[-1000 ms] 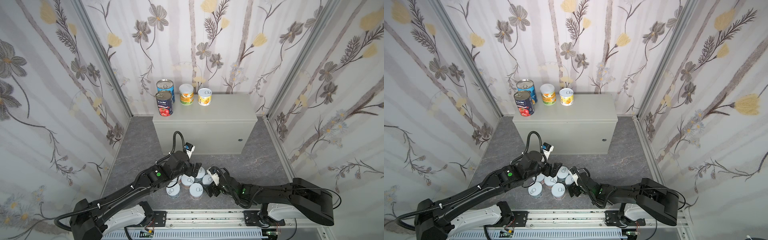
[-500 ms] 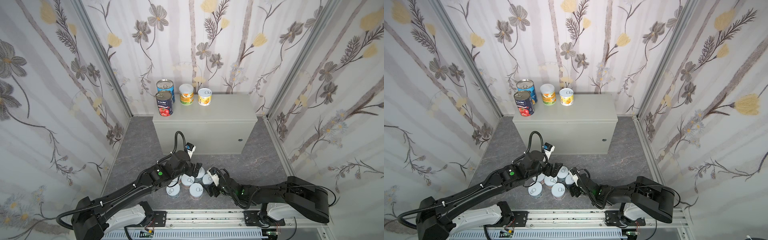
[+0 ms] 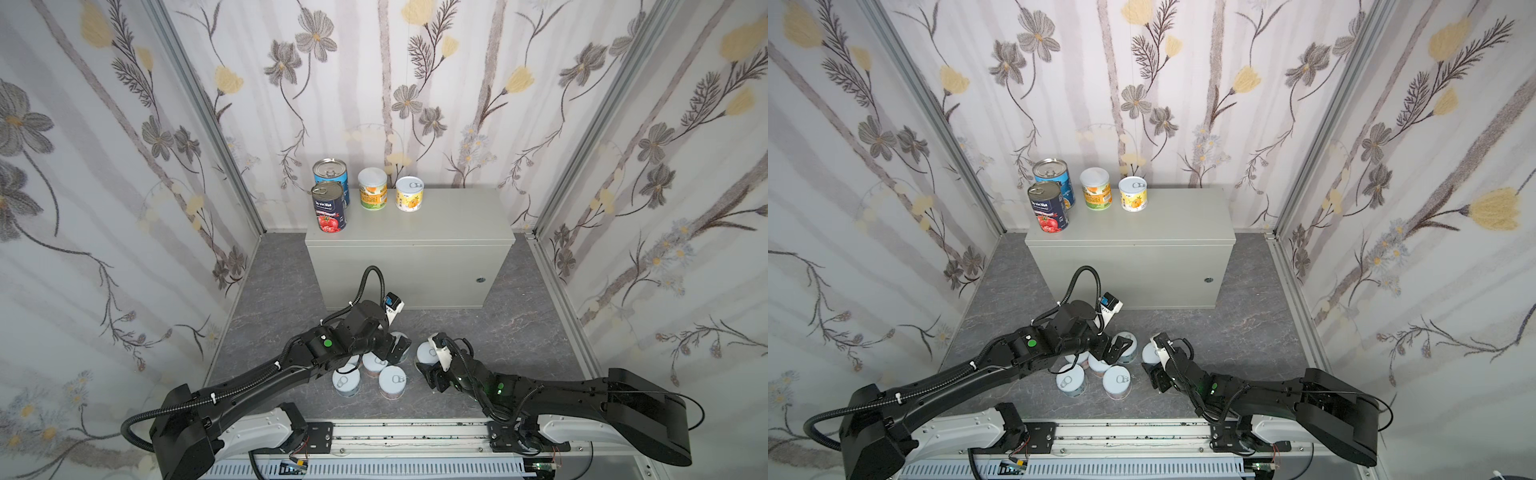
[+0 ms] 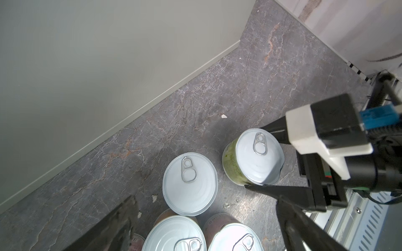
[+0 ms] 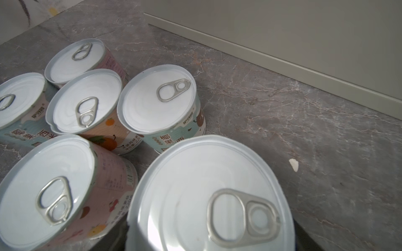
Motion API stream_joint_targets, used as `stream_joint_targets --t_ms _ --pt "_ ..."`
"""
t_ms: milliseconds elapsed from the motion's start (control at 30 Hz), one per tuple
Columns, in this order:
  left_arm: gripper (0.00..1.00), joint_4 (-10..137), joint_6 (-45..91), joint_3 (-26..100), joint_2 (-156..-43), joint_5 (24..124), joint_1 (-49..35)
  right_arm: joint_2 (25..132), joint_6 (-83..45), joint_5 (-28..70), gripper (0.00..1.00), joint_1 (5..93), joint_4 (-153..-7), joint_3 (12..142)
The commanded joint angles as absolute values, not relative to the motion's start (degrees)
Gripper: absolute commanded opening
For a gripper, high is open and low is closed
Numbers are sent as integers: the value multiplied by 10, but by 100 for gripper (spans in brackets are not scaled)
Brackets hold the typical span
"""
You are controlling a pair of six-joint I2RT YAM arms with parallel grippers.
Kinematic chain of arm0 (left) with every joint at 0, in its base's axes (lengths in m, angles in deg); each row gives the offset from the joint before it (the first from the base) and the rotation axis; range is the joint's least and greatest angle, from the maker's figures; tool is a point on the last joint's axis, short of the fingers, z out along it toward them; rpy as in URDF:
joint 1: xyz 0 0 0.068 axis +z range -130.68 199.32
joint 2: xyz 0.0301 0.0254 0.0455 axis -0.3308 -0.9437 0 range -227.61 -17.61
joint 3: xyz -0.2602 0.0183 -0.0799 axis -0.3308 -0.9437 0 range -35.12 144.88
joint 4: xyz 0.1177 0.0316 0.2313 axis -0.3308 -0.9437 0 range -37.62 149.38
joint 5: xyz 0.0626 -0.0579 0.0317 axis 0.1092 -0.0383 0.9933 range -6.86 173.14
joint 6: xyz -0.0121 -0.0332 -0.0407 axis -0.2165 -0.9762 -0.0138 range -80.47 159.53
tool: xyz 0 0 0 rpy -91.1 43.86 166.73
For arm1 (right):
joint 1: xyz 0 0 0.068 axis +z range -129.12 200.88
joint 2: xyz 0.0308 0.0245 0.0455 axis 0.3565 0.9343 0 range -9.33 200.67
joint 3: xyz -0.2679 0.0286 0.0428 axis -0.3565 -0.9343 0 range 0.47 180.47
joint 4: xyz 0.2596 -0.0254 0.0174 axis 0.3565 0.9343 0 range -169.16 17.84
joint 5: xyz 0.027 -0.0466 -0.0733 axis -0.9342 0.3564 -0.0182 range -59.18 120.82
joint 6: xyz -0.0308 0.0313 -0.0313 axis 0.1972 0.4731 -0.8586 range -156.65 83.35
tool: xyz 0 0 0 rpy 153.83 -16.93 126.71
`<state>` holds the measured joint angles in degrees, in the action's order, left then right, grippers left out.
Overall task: Place and organize the canned foods onto the counter
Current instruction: 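Close the right gripper around a green-labelled white-lidded can and lift it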
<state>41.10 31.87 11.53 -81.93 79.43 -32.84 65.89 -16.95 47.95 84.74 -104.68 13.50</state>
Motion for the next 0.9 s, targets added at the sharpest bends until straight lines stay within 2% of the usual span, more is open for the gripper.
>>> stream_joint_targets --t_ms 0,333,867 --pt "100 422 340 122 -822 784 -331 635 -161 531 65 848 -1041 137" --pt "100 465 332 100 -780 815 -332 540 -178 578 62 848 -995 156" --pt "100 570 297 89 -756 839 -333 457 -278 572 61 849 -952 261"
